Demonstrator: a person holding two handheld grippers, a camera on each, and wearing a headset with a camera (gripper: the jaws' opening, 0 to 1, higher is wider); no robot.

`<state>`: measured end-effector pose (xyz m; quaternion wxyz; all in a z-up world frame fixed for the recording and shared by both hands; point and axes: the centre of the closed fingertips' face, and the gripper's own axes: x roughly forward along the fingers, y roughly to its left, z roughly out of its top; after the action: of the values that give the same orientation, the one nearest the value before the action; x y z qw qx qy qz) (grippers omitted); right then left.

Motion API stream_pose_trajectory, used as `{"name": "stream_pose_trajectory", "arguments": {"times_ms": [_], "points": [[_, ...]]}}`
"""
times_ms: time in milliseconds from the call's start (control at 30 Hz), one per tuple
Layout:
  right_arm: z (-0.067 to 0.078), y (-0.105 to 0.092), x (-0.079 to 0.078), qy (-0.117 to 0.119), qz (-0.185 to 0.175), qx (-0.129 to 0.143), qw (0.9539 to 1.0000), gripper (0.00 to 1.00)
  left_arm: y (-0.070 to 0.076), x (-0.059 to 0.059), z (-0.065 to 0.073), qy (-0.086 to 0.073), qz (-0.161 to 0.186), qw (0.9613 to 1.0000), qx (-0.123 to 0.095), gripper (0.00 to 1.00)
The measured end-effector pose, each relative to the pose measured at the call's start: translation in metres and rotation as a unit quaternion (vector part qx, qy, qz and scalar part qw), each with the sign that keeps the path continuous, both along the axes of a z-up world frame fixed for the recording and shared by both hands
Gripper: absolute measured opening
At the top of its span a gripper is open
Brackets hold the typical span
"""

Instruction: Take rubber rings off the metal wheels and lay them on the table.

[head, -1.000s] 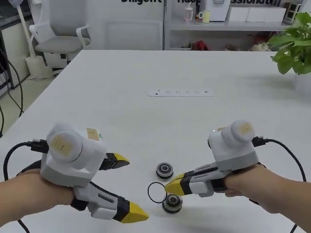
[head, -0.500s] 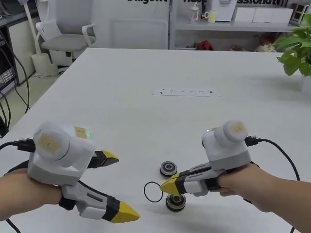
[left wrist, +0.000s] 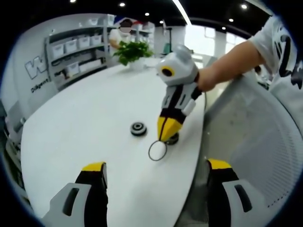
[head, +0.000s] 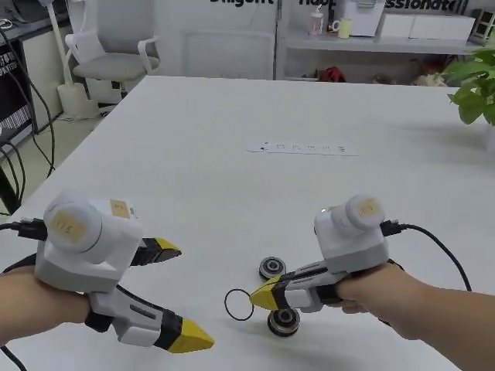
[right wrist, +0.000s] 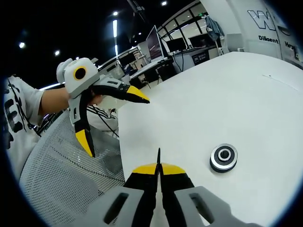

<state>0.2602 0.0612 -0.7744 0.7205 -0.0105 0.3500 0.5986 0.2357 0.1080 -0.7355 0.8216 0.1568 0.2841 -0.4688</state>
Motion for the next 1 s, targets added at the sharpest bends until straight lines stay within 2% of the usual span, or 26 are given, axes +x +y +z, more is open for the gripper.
{"name": "stream_pose_trajectory", "arguments": {"times_ms": [200,367,467,600,1000], "points": [[-0.011,0.002,-0.001,-0.015,0.003,-0.020,0.9997,0.00,0.001,-0.003,-0.003,-0.001,-0.002,1.0000,0.008,0.87],[-0.015,0.001,-0.001,-0.030,0.010,-0.035,0.9989,0.00,0.002,-0.004,-0.005,-0.002,-0.003,0.9999,0.013,0.87],[-0.015,0.000,0.000,-0.034,0.008,-0.035,0.9988,0.00,0.003,-0.005,-0.007,-0.003,-0.005,0.9998,0.020,0.87],[-0.015,-0.001,0.003,-0.045,0.006,-0.037,0.9983,0.06,0.003,-0.007,-0.009,-0.002,-0.010,0.9996,0.025,0.87],[-0.010,-0.006,0.005,-0.053,0.004,-0.035,0.9980,0.27,0.003,-0.007,-0.012,-0.003,-0.019,0.9991,0.039,0.87]]}}
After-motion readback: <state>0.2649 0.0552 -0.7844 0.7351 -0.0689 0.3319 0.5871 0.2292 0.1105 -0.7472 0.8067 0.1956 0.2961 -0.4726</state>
